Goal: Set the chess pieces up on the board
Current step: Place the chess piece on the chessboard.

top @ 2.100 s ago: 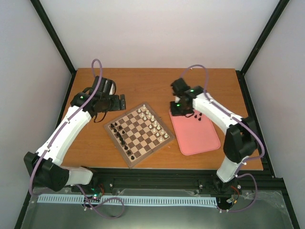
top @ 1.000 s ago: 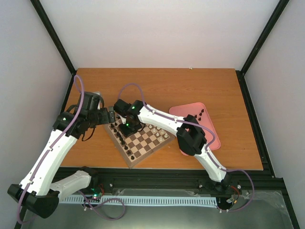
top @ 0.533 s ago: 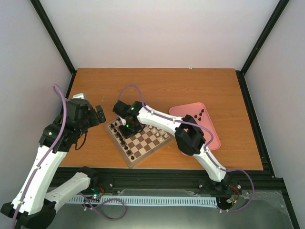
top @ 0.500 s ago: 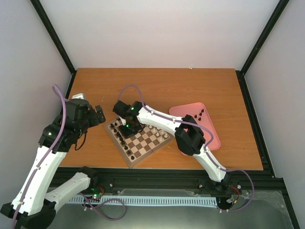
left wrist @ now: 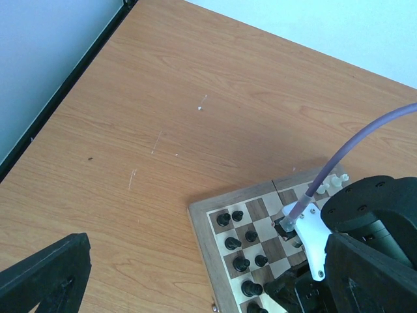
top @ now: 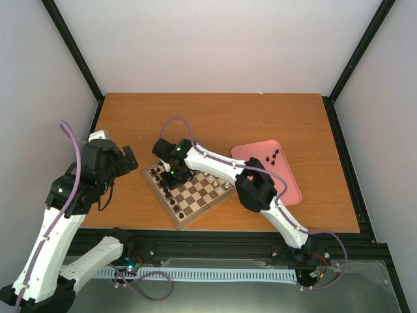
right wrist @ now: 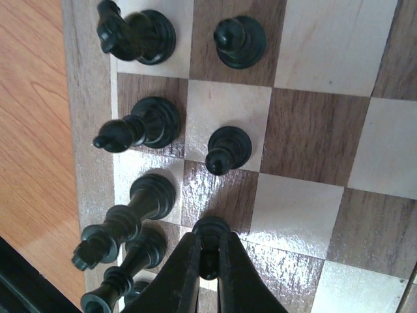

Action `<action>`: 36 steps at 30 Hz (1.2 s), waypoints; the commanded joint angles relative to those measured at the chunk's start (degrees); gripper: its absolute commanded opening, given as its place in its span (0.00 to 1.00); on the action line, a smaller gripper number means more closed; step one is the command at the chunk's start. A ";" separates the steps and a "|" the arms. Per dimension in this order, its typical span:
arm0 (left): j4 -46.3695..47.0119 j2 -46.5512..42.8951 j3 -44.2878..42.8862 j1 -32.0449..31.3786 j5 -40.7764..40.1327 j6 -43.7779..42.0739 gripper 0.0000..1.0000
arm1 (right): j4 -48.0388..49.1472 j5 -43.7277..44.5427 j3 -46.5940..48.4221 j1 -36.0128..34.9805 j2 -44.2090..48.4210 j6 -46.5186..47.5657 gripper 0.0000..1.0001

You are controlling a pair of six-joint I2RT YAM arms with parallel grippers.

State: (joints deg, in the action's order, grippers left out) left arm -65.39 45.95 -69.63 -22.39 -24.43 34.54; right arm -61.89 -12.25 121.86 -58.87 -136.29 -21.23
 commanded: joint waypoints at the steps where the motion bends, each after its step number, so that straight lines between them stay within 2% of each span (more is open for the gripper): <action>1: -1.04 -0.54 -1.61 -0.28 -0.50 0.71 1.00 | -0.69 0.64 2.68 -0.74 -1.35 0.40 0.03; 17: -0.62 -0.10 -1.13 -0.28 0.06 -0.51 1.00 | -2.93 2.25 7.13 -0.72 -3.48 0.21 0.04; 28: 0.63 0.36 -0.04 -0.28 0.81 -1.11 1.00 | -3.22 2.41 4.79 -0.92 -2.01 0.28 0.04; 36: 0.74 0.28 -0.07 -0.28 0.91 -1.49 1.00 | -3.70 1.92 6.79 -0.90 -3.68 0.49 0.04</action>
State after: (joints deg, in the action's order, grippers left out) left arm -65.54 46.35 -69.21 -22.39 -23.70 34.20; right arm -64.75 -10.74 127.09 -58.94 -138.47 -21.23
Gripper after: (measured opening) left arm 0.997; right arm 0.066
